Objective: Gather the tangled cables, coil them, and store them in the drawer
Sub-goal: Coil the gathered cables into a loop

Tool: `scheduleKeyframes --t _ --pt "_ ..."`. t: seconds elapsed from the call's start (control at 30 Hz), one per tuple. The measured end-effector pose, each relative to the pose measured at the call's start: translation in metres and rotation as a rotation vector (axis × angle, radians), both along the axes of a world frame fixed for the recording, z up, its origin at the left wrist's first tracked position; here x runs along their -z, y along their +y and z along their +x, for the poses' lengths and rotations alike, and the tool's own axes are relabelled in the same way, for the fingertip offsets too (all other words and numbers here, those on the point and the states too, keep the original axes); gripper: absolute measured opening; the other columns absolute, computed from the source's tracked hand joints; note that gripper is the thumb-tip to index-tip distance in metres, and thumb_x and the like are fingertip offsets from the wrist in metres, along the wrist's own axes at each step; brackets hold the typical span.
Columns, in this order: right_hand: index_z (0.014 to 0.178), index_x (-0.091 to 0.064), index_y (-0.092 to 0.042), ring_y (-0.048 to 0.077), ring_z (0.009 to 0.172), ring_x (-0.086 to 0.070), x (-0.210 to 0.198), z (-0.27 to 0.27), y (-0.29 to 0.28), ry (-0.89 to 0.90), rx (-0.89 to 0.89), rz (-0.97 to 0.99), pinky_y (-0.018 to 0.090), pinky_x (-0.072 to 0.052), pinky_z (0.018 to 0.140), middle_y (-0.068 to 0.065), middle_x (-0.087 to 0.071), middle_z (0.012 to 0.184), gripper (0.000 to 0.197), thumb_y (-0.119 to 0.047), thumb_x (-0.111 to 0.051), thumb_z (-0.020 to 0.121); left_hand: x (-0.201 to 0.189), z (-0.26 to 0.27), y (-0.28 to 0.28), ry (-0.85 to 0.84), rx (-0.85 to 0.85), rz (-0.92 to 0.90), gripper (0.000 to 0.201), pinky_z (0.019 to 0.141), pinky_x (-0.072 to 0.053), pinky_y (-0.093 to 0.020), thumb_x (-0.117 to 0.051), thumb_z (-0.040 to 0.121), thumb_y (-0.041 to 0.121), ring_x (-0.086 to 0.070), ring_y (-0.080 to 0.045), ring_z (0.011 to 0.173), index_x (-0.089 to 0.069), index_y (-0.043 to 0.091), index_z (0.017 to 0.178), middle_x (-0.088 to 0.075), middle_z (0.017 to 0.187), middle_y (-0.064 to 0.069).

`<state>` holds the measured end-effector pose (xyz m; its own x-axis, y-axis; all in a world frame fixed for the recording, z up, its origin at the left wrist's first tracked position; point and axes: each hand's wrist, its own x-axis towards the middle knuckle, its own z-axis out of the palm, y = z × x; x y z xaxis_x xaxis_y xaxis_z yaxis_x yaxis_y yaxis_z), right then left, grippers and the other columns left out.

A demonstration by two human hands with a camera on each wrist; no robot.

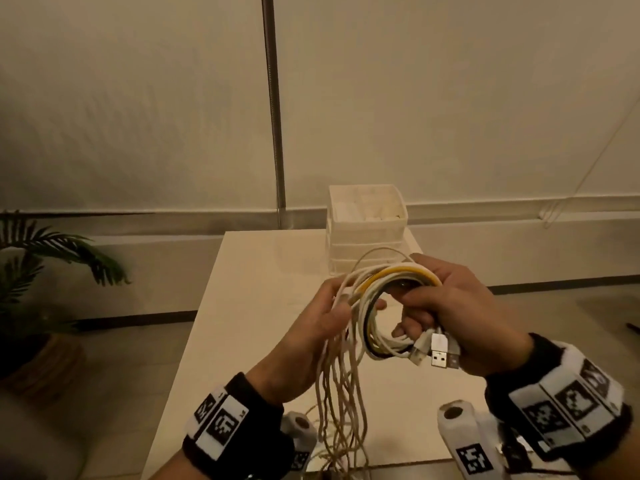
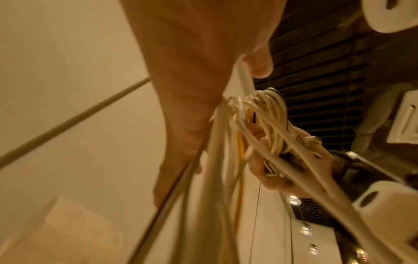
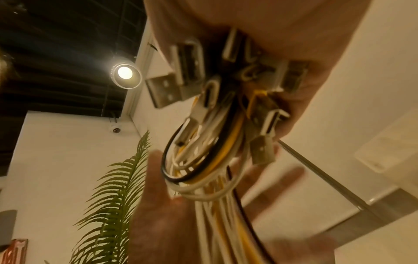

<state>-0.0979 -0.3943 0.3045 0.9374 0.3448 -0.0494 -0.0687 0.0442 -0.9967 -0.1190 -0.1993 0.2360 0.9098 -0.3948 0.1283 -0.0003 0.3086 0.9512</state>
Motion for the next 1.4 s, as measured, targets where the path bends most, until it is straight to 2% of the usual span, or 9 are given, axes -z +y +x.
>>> scheduleKeyframes --t 0.1,0.17,0.33,0.47,0.67,0.87,1.03,1.17,1.4 --pt "0.096 -0.053 0.015 0.02 0.039 -0.043 0.003 0.004 0.007 0.017 0.07 -0.013 0.033 -0.049 0.051 0.007 -0.038 0.044 0.014 0.014 -0.045 0.085 -0.011 0.003 -0.013 -0.168 -0.191 0.151 0.068 0.08 -0.056 -0.033 -0.083 0.071 0.041 -0.069 -0.017 0.095 -0.053 0.01 0.124 -0.072 0.101 0.002" --pt "0.092 -0.056 0.012 0.018 0.039 -0.041 0.007 0.006 0.013 0.03 0.153 -0.008 0.028 -0.041 0.045 0.007 -0.037 0.044 0.012 0.012 -0.046 0.085 -0.006 0.0 -0.028 -0.143 -0.39 0.175 0.05 0.069 -0.055 -0.028 -0.09 0.068 0.018 -0.067 -0.016 0.075 -0.06 0.014 0.108 -0.068 0.08 0.002" --pt "0.097 -0.06 0.011 0.014 0.038 -0.037 0.024 0.01 0.028 0.123 0.28 0.073 0.024 -0.038 0.041 0.004 -0.036 0.044 0.016 0.009 -0.048 0.087 0.011 0.002 -0.046 0.088 -0.526 -0.023 0.052 0.084 -0.055 -0.049 -0.083 0.066 0.036 -0.068 -0.033 0.086 -0.068 0.005 0.105 -0.071 0.096 -0.023" --pt "0.088 -0.063 0.005 0.018 0.042 -0.045 0.029 0.01 0.029 0.034 0.315 -0.016 0.026 -0.042 0.042 0.004 -0.045 0.047 0.015 0.01 -0.049 0.084 0.015 0.003 -0.04 0.15 -0.39 0.111 0.051 0.083 -0.055 -0.046 -0.073 0.074 0.051 -0.068 -0.03 0.09 -0.072 0.008 0.101 -0.075 0.097 -0.017" --pt "0.082 -0.061 -0.007 0.023 0.048 -0.053 0.038 0.006 0.035 -0.06 0.371 -0.043 0.032 -0.046 0.053 0.002 -0.051 0.052 0.018 0.008 -0.05 0.085 0.009 0.006 -0.049 0.239 -0.497 -0.155 0.018 0.064 -0.05 -0.026 -0.062 0.092 0.022 -0.061 -0.014 0.066 -0.072 0.007 0.093 -0.065 0.071 -0.003" --pt "0.085 -0.061 -0.002 0.023 0.057 -0.054 0.054 -0.006 0.038 0.149 0.427 0.193 0.035 -0.048 0.062 0.009 -0.051 0.054 0.013 0.004 -0.051 0.089 0.006 0.005 -0.061 0.328 -0.538 -0.292 0.013 0.062 -0.056 -0.031 -0.064 0.089 0.007 -0.065 -0.025 0.069 -0.069 -0.004 0.095 -0.067 0.078 -0.018" --pt "0.084 -0.063 -0.006 0.021 0.05 -0.06 0.052 -0.004 0.045 0.32 0.408 0.389 0.028 -0.049 0.045 0.009 -0.059 0.059 0.017 -0.001 -0.049 0.093 0.012 0.015 -0.068 0.212 -0.727 -0.171 0.005 0.06 -0.056 -0.034 -0.068 0.086 0.004 -0.065 -0.028 0.065 -0.07 -0.001 0.086 -0.069 0.073 -0.016" --pt "0.086 -0.058 0.0 0.02 0.04 -0.059 0.062 0.0 0.047 0.545 0.409 0.443 0.027 -0.049 0.042 0.008 -0.057 0.049 0.014 -0.006 -0.051 0.096 0.022 0.017 -0.07 0.142 -0.776 -0.024 0.005 0.072 -0.058 -0.037 -0.068 0.09 0.007 -0.071 -0.021 0.077 -0.07 0.005 0.094 -0.074 0.084 -0.01" --pt "0.123 -0.056 0.004 0.038 0.093 -0.059 0.089 -0.003 0.035 0.797 0.233 0.388 0.055 -0.05 0.089 0.031 -0.061 0.123 0.037 -0.023 -0.047 0.099 0.033 0.015 -0.065 -0.091 -0.809 0.264 0.031 0.054 -0.043 -0.016 -0.064 0.083 -0.009 -0.049 -0.002 0.053 -0.054 0.016 0.068 -0.056 0.057 0.012"
